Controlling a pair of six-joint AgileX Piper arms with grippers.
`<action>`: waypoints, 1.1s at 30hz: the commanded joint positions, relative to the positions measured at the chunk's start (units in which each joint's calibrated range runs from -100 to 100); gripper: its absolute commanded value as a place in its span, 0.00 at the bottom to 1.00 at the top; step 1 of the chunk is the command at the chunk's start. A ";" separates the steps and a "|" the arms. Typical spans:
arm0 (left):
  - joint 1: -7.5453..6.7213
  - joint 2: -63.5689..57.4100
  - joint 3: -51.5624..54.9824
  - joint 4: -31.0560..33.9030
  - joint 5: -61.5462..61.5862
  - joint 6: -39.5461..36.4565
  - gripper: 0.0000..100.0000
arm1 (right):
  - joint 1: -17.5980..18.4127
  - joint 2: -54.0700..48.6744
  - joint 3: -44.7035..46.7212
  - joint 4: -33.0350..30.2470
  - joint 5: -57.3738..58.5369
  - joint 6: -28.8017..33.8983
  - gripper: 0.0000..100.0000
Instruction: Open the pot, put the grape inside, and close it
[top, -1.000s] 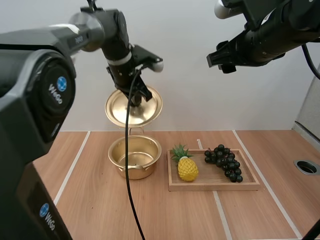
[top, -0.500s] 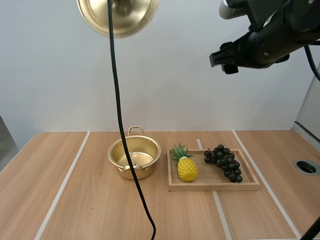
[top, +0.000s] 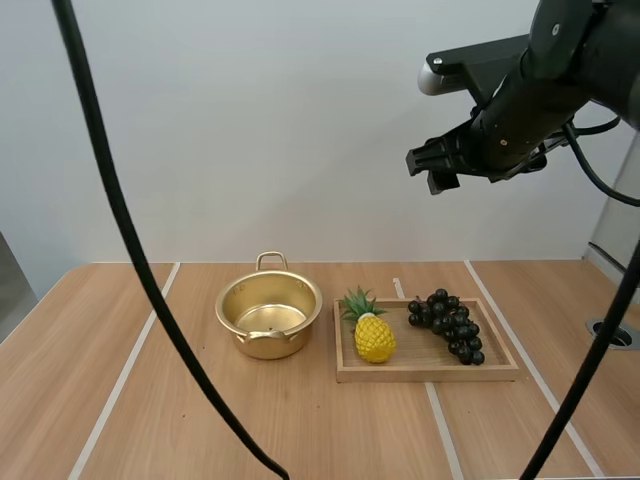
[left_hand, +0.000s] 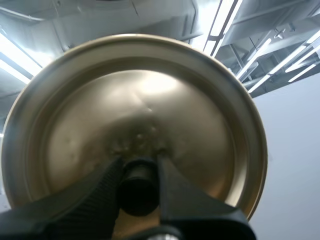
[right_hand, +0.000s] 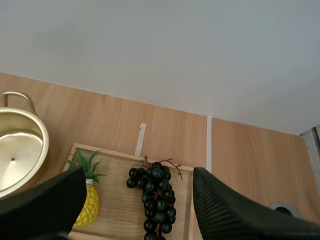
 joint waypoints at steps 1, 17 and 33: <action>-0.13 0.21 -2.94 0.72 -1.75 -0.59 0.00 | -0.21 2.02 0.91 0.05 2.53 -2.32 1.00; -0.13 3.33 -3.86 2.58 -1.85 -0.59 0.00 | -6.45 12.10 9.24 5.85 -2.09 -17.38 1.00; -0.13 6.47 -3.99 3.05 -3.12 -0.59 0.00 | -9.77 27.20 9.24 14.66 -4.82 -28.44 1.00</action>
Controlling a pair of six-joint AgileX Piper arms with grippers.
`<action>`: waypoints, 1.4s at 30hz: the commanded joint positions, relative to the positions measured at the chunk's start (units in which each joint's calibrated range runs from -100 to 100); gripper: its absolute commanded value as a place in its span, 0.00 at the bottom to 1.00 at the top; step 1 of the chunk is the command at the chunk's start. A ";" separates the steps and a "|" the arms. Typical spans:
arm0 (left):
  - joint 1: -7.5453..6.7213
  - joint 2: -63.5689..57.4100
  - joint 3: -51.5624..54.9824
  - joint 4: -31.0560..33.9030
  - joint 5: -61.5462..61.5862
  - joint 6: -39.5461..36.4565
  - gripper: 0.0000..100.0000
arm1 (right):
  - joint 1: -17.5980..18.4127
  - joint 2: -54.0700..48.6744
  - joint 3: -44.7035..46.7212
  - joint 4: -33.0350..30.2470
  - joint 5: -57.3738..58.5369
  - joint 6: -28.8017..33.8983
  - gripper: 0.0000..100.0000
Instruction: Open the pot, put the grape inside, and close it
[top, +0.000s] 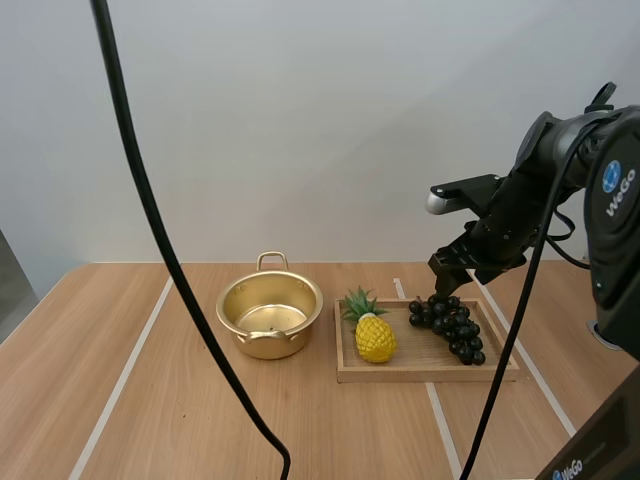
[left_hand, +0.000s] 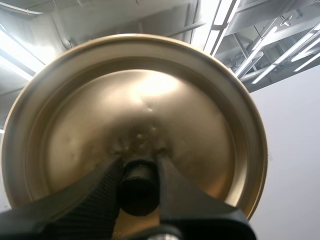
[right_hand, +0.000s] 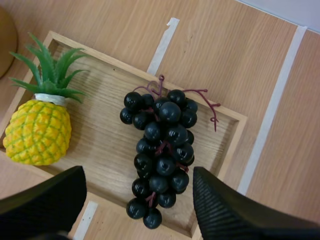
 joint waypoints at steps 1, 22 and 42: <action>-0.13 0.79 -0.38 0.70 -2.44 -0.26 0.00 | -0.20 2.48 0.09 0.76 -1.95 -0.80 1.00; -0.13 2.05 -0.38 1.50 -2.44 -0.26 0.00 | -0.20 13.99 -0.07 1.19 -13.91 -5.87 1.00; -0.13 2.67 -0.38 2.37 -1.76 -0.26 0.00 | -0.20 21.12 -0.07 2.87 -11.89 -7.03 1.00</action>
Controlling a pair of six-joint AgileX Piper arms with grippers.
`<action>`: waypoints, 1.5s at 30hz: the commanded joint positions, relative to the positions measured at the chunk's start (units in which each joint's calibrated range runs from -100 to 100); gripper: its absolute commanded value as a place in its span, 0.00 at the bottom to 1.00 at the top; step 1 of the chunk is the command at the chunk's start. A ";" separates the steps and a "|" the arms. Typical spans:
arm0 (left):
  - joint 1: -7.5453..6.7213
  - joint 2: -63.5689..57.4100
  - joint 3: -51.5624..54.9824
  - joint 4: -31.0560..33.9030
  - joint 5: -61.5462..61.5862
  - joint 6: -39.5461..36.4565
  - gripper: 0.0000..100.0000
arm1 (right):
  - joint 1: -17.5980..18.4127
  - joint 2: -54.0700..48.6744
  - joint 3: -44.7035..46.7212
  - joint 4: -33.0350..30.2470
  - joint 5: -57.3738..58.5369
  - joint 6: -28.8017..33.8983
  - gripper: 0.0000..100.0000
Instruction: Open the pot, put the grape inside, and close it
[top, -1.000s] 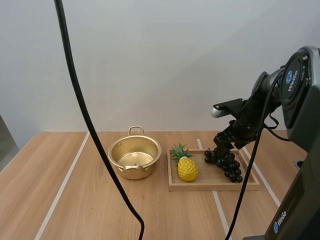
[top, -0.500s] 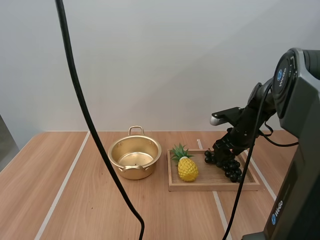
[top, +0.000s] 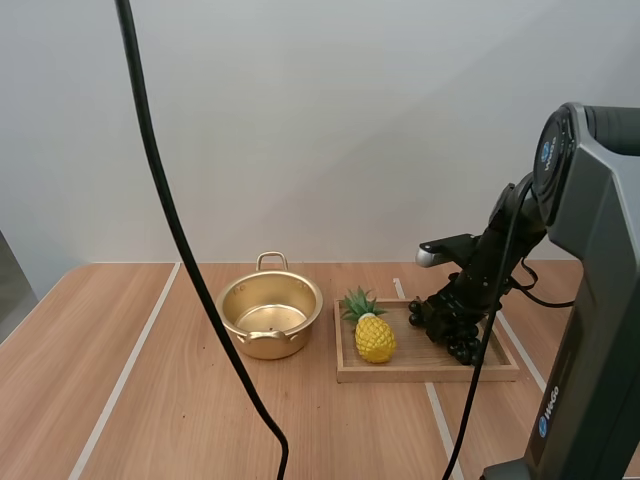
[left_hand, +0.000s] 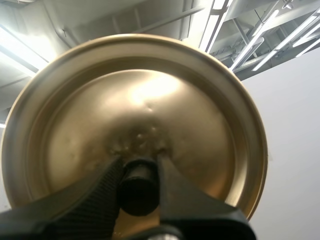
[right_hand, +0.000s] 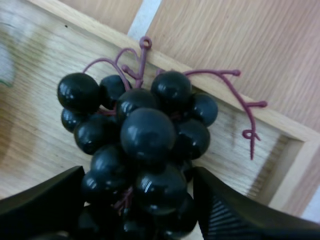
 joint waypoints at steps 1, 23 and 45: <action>-0.13 0.08 -0.38 0.76 -1.92 -0.26 0.00 | -0.20 0.02 -0.07 0.96 0.99 -0.64 1.00; -0.13 0.08 -0.38 0.85 -2.56 -0.26 0.00 | -0.20 -15.71 -0.07 5.72 1.64 3.74 0.00; -0.13 -0.05 -0.38 1.24 -7.09 -0.26 0.00 | 0.47 -38.01 -13.44 27.77 17.99 -0.96 0.00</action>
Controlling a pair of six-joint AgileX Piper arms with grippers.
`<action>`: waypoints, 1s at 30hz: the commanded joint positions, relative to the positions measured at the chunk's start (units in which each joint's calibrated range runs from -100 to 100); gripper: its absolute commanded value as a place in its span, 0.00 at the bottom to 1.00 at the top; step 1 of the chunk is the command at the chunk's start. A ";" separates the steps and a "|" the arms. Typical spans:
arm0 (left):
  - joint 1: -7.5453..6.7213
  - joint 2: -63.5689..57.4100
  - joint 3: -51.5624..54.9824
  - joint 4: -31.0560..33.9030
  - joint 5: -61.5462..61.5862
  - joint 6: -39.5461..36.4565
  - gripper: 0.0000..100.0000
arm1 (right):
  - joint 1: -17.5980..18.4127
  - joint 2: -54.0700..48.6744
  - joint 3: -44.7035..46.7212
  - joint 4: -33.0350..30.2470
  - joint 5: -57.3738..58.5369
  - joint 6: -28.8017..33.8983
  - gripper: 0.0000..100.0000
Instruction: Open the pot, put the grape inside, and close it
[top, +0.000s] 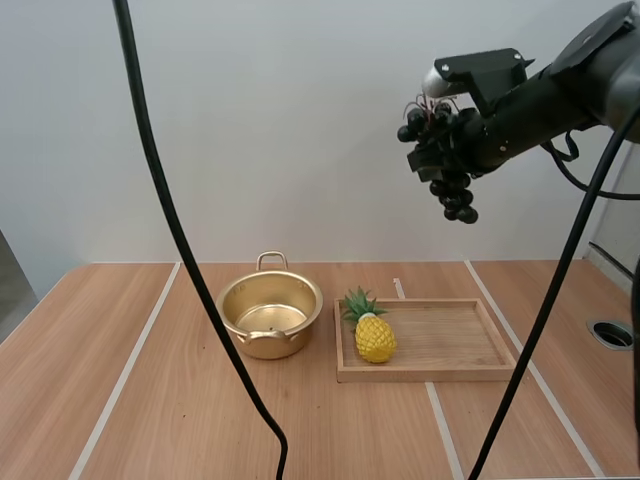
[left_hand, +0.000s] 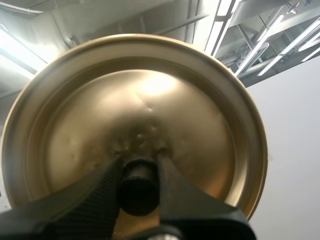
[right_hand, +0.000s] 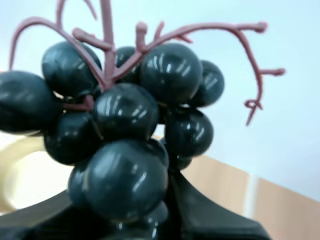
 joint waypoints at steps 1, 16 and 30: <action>-0.13 -0.05 -0.38 0.46 -4.53 -0.26 0.00 | 1.03 -0.86 -4.34 7.14 6.47 -0.61 0.00; -0.13 -0.05 -0.38 0.46 -8.56 -0.26 0.00 | 23.29 2.18 -9.32 -16.06 -9.77 18.04 0.00; -0.13 -0.05 -0.38 0.46 -8.56 -0.26 0.00 | 28.28 18.53 -9.32 -16.71 -18.00 18.84 0.00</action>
